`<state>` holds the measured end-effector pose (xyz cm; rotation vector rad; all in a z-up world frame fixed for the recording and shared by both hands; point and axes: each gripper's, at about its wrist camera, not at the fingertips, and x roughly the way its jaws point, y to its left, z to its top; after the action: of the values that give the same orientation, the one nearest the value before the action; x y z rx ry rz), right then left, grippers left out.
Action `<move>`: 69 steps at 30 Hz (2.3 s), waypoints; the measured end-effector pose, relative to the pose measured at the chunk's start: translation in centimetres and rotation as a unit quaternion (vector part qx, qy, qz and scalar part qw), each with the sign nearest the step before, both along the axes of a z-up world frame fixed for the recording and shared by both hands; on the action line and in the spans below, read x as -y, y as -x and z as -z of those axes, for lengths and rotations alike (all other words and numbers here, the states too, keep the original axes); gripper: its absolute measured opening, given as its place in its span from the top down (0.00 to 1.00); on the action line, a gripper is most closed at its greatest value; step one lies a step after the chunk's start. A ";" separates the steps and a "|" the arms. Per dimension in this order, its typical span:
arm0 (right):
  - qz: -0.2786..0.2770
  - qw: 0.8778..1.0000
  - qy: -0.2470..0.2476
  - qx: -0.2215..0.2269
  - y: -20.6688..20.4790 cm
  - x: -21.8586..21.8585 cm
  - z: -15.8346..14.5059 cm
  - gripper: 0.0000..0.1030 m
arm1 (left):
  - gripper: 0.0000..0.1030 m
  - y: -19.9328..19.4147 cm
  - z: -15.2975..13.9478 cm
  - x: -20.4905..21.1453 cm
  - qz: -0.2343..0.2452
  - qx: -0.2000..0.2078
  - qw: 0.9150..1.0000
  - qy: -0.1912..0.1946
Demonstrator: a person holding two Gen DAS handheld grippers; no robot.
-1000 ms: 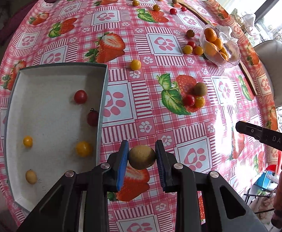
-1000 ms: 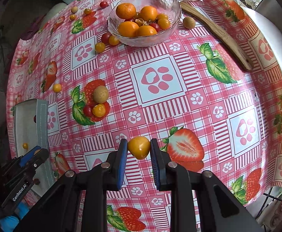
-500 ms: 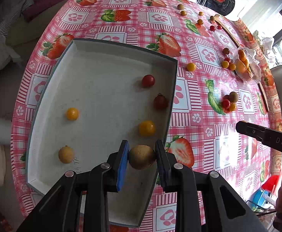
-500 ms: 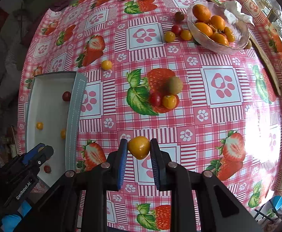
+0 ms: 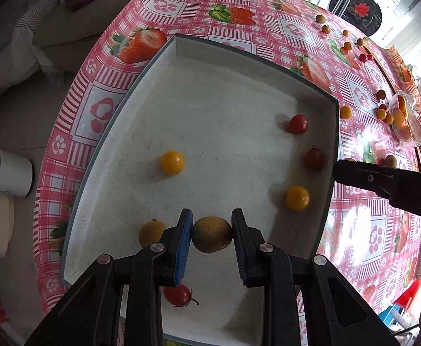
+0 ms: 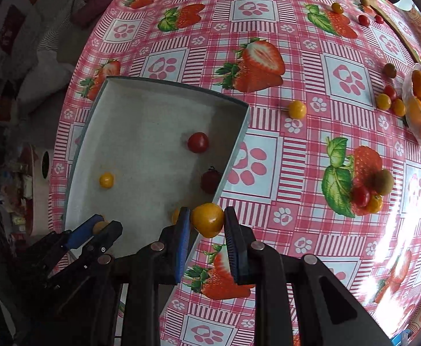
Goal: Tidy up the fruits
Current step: 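Carry both held fruits over the white tray and open both tools to drop them, then grasp a yellow cherry tomato with the left tool while the right tool grasps a brown round fruit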
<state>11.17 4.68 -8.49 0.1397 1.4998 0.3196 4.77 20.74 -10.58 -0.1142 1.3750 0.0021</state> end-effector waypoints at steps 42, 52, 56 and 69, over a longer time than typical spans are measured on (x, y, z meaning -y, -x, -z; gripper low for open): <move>0.033 0.998 -0.046 0.001 -4.4 -0.2 0.5 0.28 | 0.28 -0.9 0.4 2.5 0.052 -0.003 0.998 -0.047; 0.118 0.993 -0.017 -0.016 -0.4 9.7 0.3 0.28 | 0.28 -2.5 -1.9 6.1 0.101 0.018 0.994 -0.046; 0.160 0.987 -0.004 -0.033 1.1 13.7 1.3 0.28 | 0.28 -3.0 -3.0 9.1 0.125 0.028 0.991 -0.043; 0.228 0.973 0.007 -0.045 2.2 20.7 2.4 0.28 | 0.28 -8.8 -3.7 17.0 0.183 0.050 0.980 -0.053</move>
<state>8.94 -16.00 -10.87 0.4842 1.5103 -0.0684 13.61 3.79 -6.92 0.2266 1.2760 -0.2352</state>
